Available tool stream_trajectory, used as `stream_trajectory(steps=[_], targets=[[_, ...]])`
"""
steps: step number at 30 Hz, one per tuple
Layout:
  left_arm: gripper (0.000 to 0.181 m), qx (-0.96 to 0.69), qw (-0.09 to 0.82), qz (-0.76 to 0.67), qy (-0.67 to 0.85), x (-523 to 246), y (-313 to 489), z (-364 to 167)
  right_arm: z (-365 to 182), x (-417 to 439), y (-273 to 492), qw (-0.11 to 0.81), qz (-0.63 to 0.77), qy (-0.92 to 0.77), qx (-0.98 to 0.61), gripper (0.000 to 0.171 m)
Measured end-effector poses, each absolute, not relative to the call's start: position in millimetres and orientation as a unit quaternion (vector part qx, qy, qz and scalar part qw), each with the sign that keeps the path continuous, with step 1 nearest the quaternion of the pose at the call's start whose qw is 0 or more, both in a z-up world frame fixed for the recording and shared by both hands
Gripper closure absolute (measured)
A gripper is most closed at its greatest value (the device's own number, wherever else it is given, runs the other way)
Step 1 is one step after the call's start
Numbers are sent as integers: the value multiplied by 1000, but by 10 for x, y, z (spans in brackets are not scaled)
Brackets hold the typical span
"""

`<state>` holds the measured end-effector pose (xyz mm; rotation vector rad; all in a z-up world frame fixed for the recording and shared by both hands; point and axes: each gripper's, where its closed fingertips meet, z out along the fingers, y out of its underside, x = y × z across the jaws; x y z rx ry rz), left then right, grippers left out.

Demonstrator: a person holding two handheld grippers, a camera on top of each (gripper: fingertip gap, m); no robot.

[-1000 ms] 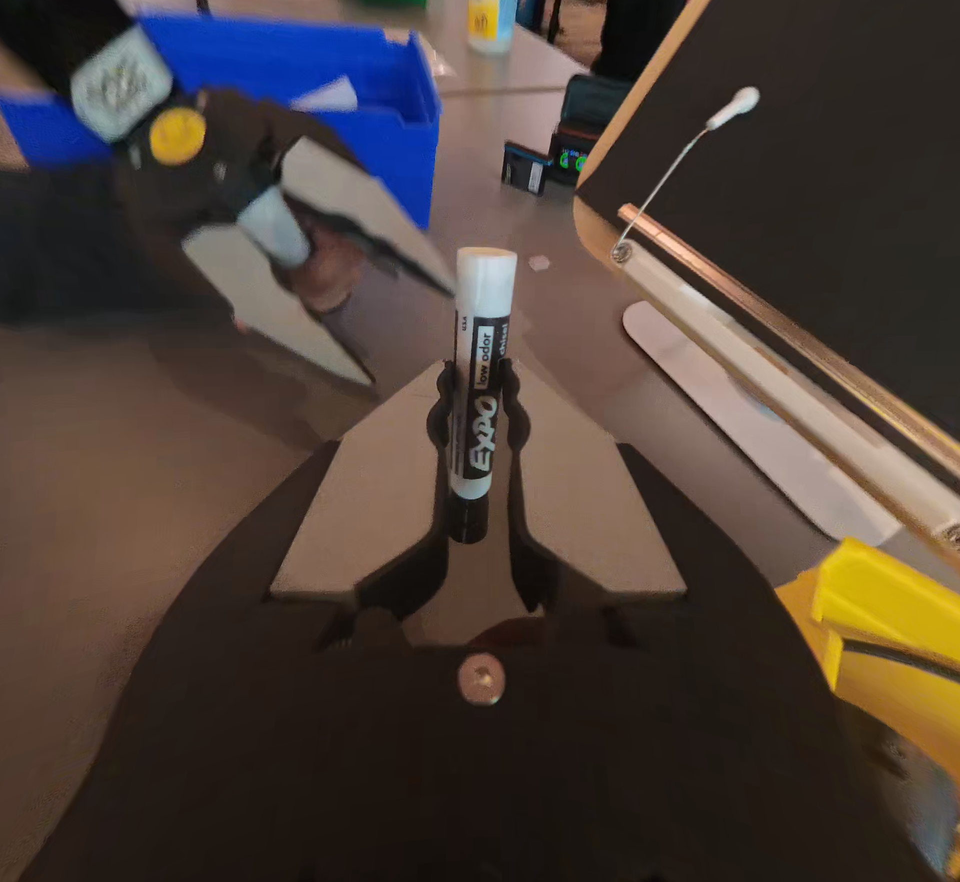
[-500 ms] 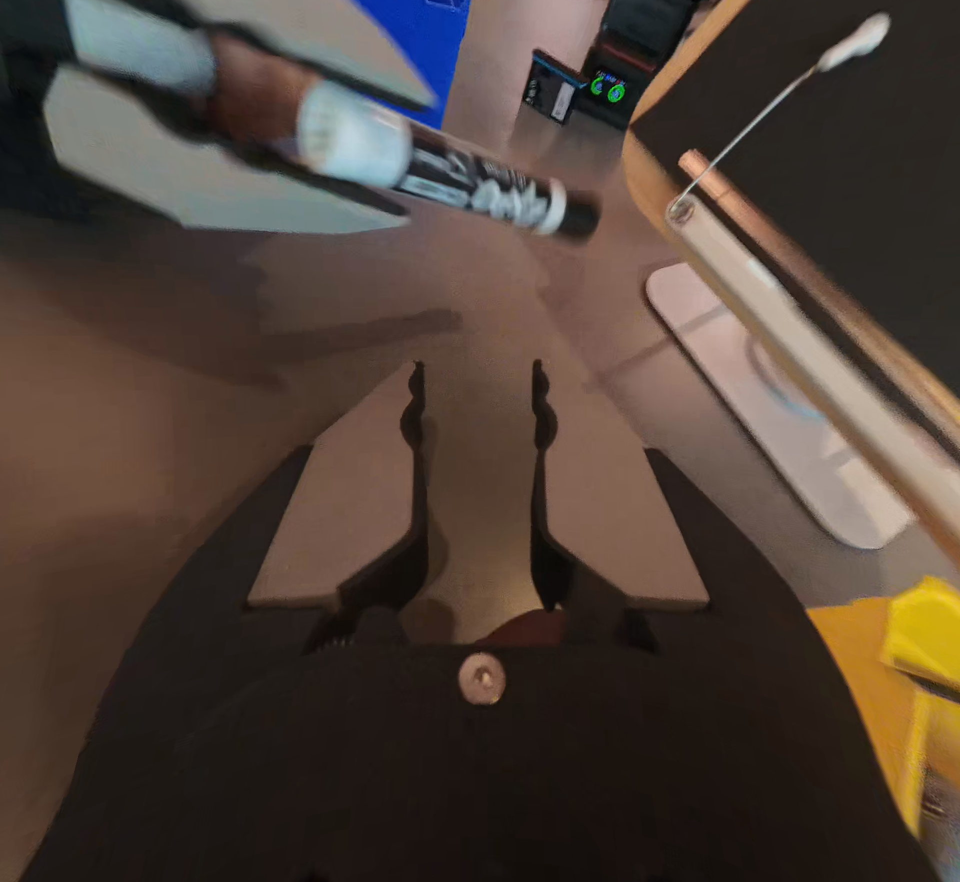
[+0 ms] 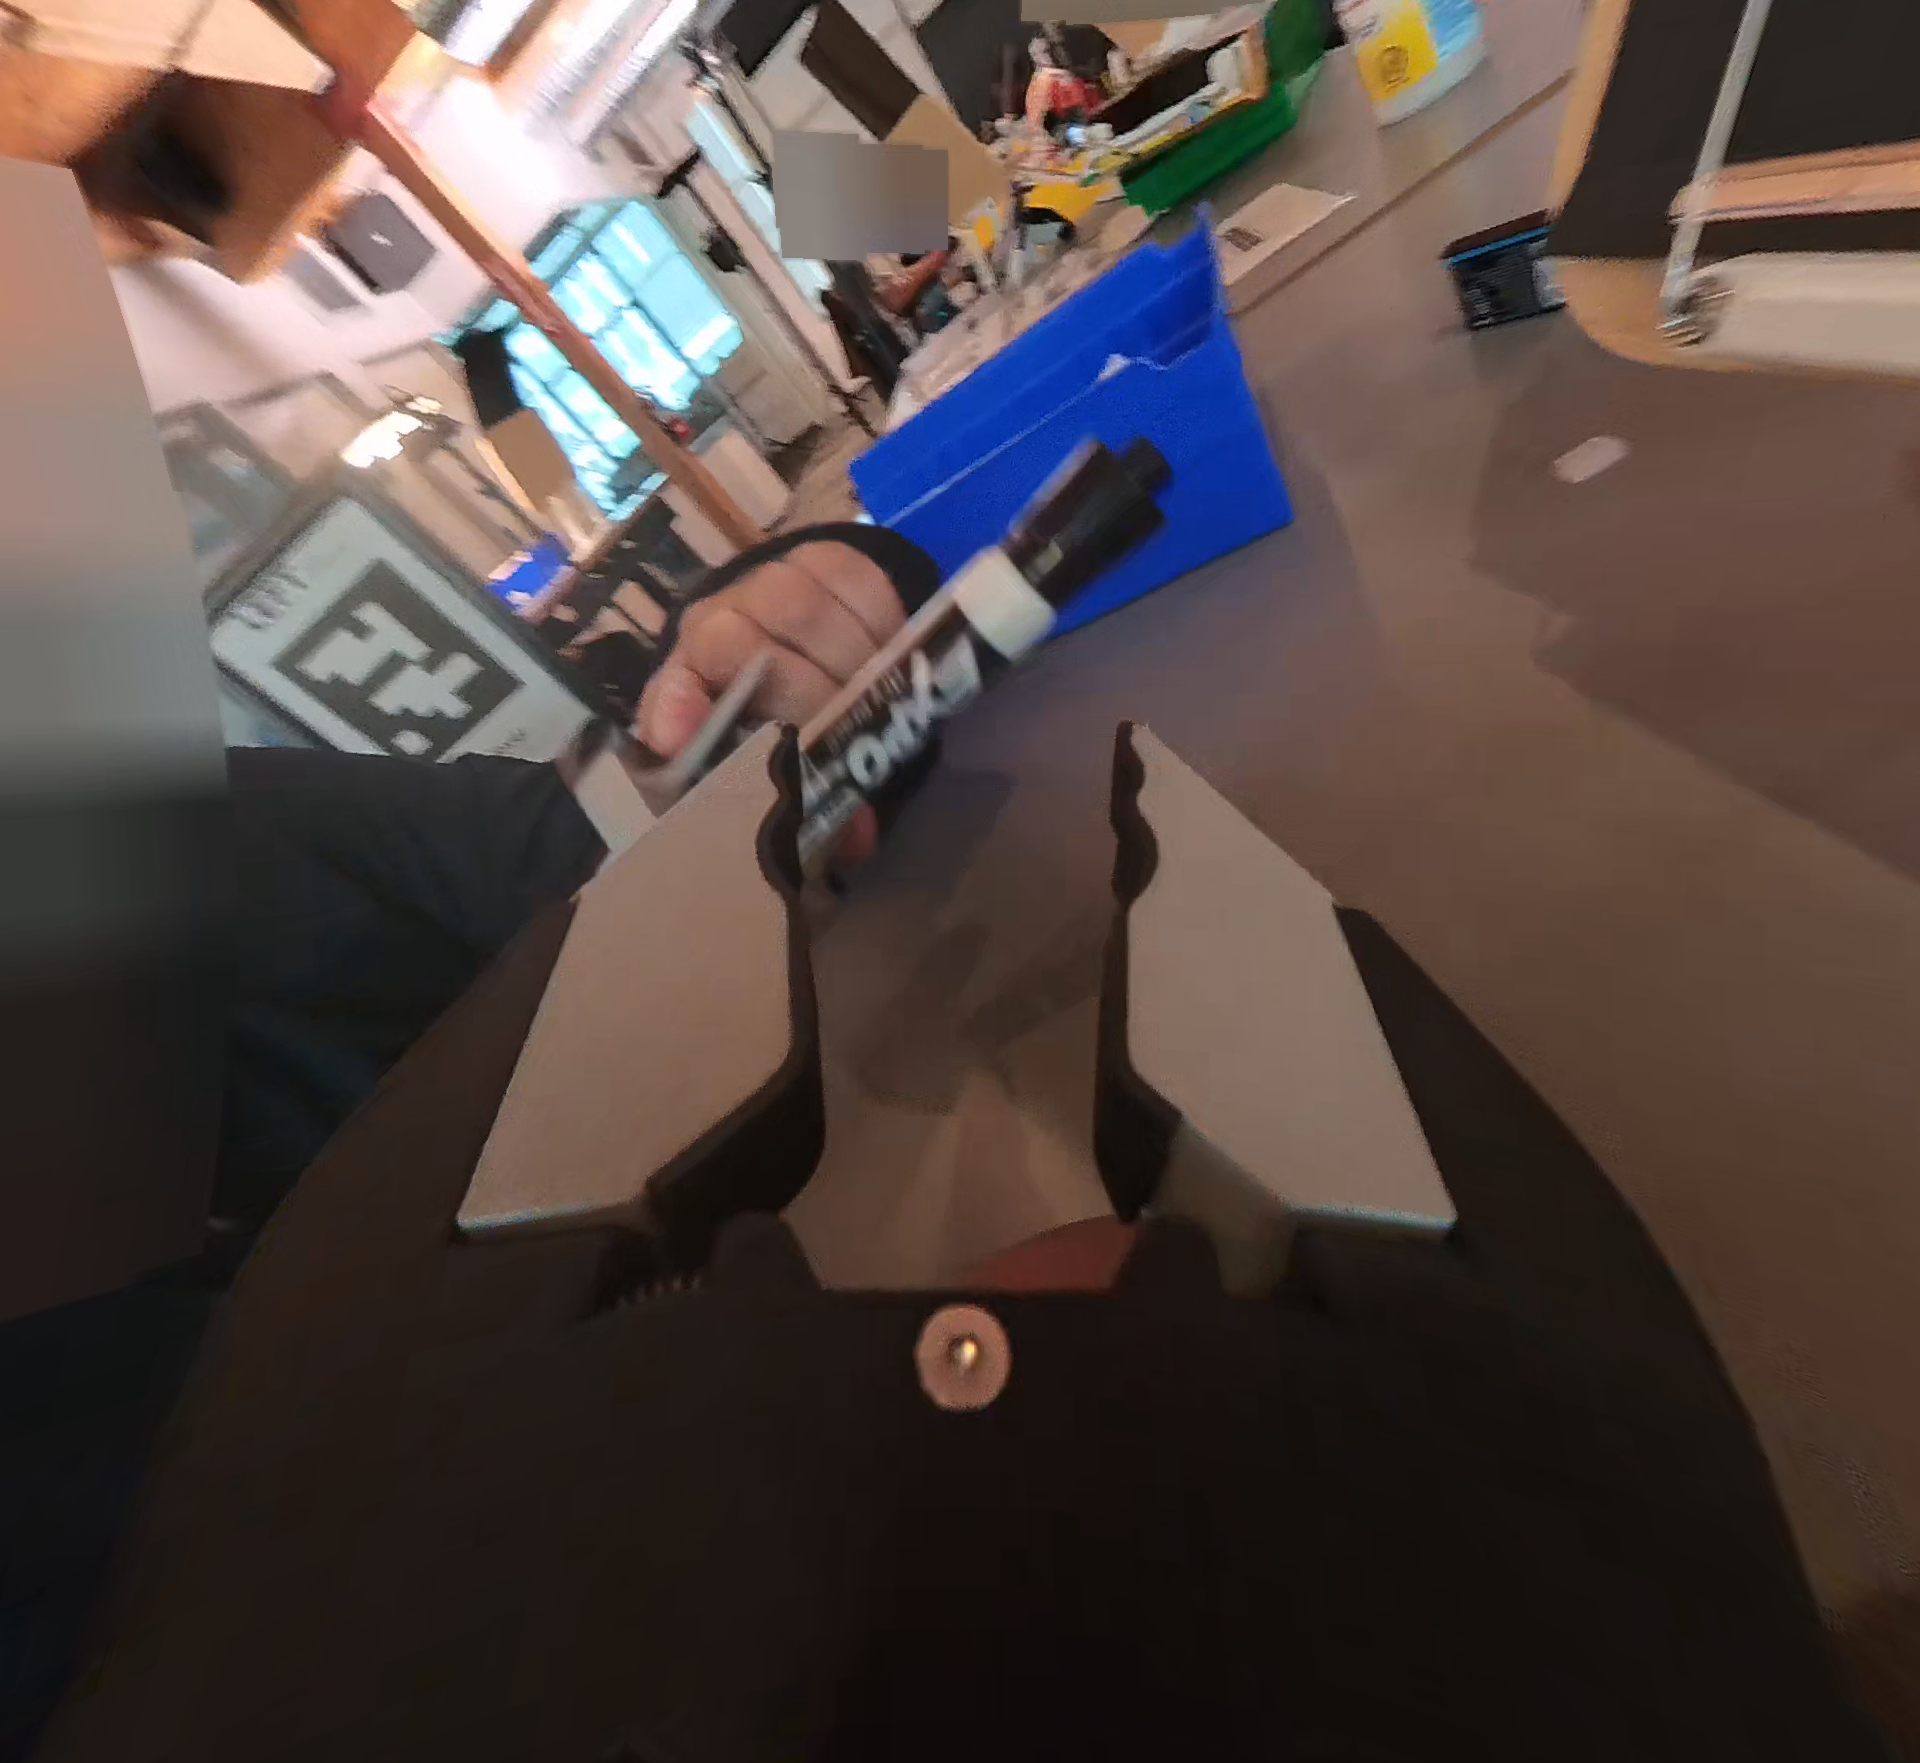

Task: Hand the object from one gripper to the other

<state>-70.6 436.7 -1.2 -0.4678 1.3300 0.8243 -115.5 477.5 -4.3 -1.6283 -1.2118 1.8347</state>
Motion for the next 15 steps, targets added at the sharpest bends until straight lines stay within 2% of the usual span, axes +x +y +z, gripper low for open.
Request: stream_trajectory(steps=[3,5,8,10,13,15], targets=[[164,-216,680,338,614,-570,4345,-178,-122,-1241,4691,178,659,-439,-584,140],[160,-319,670,269,614,-620,4493,-343,-189,-1254,4827,241,608,-458,-602,147],[156,-447,691,103,558,-761,4590,-305,-193,-1158,5203,393,474,-479,-626,157],[153,-510,705,-1,493,-907,4675,-199,-241,-1082,5367,472,353,-516,-621,158],[138,-597,684,-156,390,-1060,4830,-154,-374,-1123,5329,498,253,-577,-596,157],[129,-625,673,-194,345,-1135,4932,-158,-466,-1185,5257,505,205,-614,-571,157]])
